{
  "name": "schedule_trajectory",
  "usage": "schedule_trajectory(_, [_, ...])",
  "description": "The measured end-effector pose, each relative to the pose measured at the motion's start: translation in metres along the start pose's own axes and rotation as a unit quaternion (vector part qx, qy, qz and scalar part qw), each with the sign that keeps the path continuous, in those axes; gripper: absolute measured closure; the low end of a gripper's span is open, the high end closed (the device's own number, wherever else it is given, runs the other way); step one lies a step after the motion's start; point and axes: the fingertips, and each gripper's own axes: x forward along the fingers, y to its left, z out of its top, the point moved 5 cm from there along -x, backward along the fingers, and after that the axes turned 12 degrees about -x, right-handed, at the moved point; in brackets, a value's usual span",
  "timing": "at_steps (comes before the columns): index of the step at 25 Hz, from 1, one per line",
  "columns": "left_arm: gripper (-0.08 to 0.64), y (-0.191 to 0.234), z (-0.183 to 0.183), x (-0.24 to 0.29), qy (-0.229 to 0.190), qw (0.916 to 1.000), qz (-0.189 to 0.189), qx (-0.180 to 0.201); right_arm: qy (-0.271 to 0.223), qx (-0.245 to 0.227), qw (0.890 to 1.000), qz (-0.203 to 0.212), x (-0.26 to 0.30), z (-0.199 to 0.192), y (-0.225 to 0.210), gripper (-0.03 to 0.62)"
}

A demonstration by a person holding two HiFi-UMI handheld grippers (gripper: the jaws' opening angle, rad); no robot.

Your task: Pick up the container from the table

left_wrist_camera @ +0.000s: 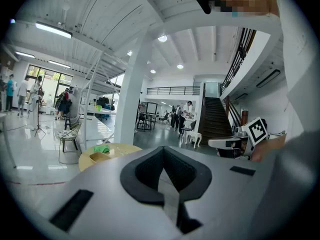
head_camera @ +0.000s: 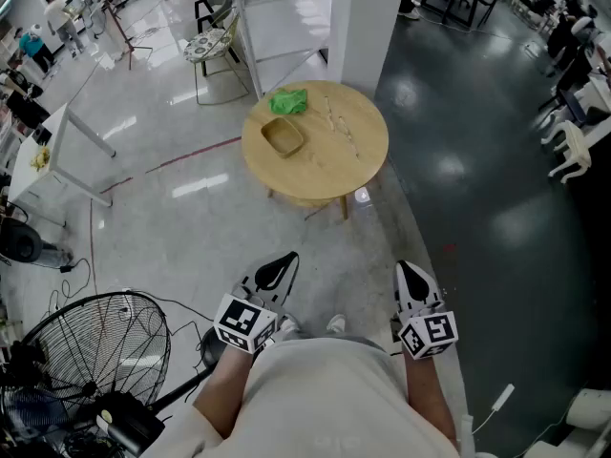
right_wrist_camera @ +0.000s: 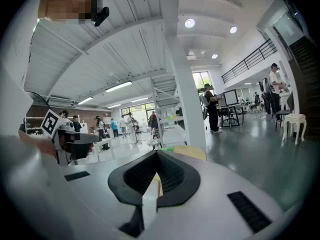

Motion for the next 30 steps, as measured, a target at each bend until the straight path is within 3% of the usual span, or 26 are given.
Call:
schedule_trajectory(10, [0.545,-0.042,-0.006,0.05,0.012,0.9999,-0.001,-0.011,0.0,0.001,1.0,0.009,-0.02,-0.009,-0.059,0.568])
schedule_trajectory(16, [0.545,-0.045,-0.003,0.086,0.025,0.9994,0.005,-0.022,0.017,-0.005,0.999,0.028,-0.003,-0.012,-0.092,0.568])
schedule_trajectory(24, [0.545,0.031,0.006,0.143,0.015,0.9992,0.019,-0.031,0.028,-0.009,0.999,0.035,0.088,-0.018,-0.118,0.568])
schedule_trajectory(30, [0.545,0.11,0.036,0.179,0.004,0.9981,0.041,-0.047,0.046,-0.027,0.996,0.07,0.189,0.002,-0.126,0.568])
